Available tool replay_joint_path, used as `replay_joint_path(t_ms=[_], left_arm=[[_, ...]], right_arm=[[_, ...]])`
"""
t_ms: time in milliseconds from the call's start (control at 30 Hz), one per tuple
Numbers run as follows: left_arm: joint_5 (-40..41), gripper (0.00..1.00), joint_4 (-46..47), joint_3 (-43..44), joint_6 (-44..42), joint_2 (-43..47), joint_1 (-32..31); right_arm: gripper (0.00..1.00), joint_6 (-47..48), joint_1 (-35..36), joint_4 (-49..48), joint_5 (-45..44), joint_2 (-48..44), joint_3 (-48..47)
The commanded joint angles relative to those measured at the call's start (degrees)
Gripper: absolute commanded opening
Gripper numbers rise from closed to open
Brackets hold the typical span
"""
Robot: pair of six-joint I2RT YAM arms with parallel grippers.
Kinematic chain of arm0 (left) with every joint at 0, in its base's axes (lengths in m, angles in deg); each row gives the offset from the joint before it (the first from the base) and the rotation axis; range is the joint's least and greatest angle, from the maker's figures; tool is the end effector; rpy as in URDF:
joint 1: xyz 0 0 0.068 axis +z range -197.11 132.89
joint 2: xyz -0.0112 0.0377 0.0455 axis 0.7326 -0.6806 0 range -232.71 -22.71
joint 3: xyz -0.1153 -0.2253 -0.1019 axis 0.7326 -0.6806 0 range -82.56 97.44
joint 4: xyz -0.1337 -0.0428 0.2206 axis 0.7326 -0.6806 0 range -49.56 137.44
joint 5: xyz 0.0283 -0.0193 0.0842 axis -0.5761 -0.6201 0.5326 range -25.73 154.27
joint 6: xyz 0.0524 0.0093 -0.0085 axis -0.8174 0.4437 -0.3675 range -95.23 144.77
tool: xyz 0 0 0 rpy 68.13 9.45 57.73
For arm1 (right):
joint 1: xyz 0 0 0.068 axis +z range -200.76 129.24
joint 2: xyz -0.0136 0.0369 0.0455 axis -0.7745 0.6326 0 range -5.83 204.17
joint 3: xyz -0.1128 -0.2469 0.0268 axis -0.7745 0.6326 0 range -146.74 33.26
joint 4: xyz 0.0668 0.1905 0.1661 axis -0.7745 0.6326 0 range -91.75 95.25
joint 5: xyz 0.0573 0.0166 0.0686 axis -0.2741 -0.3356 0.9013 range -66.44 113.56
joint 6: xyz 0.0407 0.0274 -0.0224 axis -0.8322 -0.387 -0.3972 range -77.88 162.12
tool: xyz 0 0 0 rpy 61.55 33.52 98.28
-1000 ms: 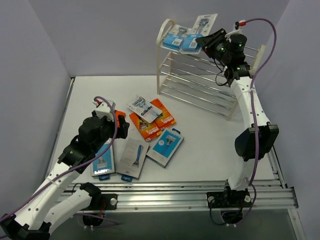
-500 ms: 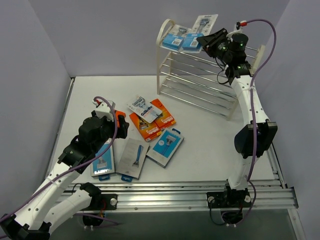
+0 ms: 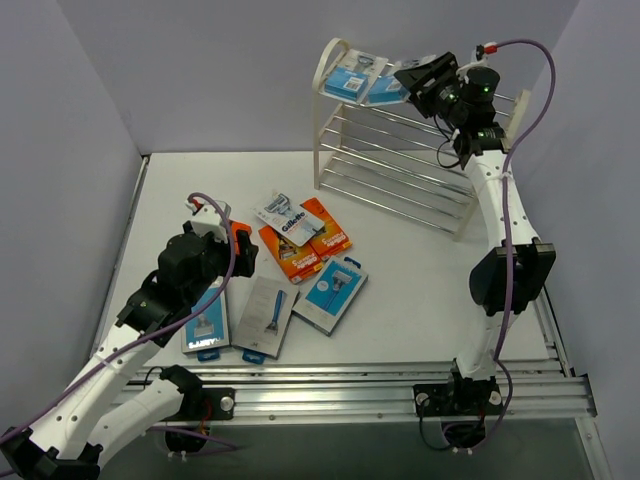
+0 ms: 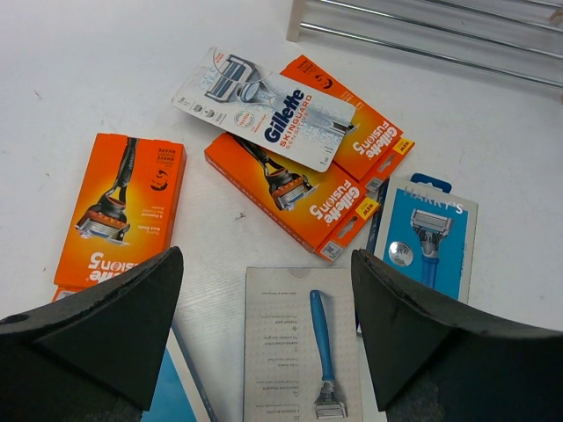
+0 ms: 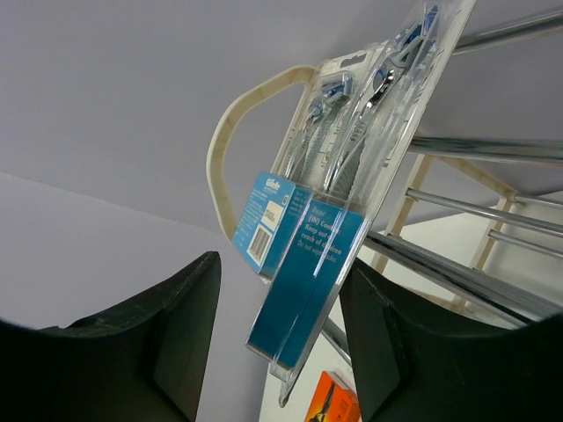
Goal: Place and organize the shaving razors onto the shelf
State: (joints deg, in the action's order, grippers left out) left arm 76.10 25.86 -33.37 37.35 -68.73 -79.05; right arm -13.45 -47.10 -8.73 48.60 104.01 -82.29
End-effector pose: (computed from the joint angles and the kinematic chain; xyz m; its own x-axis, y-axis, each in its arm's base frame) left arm 0.1577 -0.0898 0.3425 -0.3385 -0.0402 -0.9401 0.2859 0.9475 -0.1435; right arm 0.4491 0.0438 0.4692 -0.2637 0.7320 -0.6281 -0.4464 0.4847 0.7522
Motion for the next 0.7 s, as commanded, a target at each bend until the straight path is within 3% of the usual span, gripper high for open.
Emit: replay_joint_path(t_ms=[0,300,667], left_arm=[[0.8,0.86,1.4,0.4,-1.0,-0.2,-0.2],[0.9,0.86,1.3,0.5,-0.9,0.0,-0.2],[1.0,0.86,1.2,0.4,-0.9,0.4,-0.2]], right_arm=[[0.52,-0.7,-0.6,-3.0,2.0,0.7,-2.8],[0.71,0.5,-1.5,3.4,1.2,1.8,-8.0],[0.83,3.8,-2.2,14.3,1.0,3.3,-14.4]])
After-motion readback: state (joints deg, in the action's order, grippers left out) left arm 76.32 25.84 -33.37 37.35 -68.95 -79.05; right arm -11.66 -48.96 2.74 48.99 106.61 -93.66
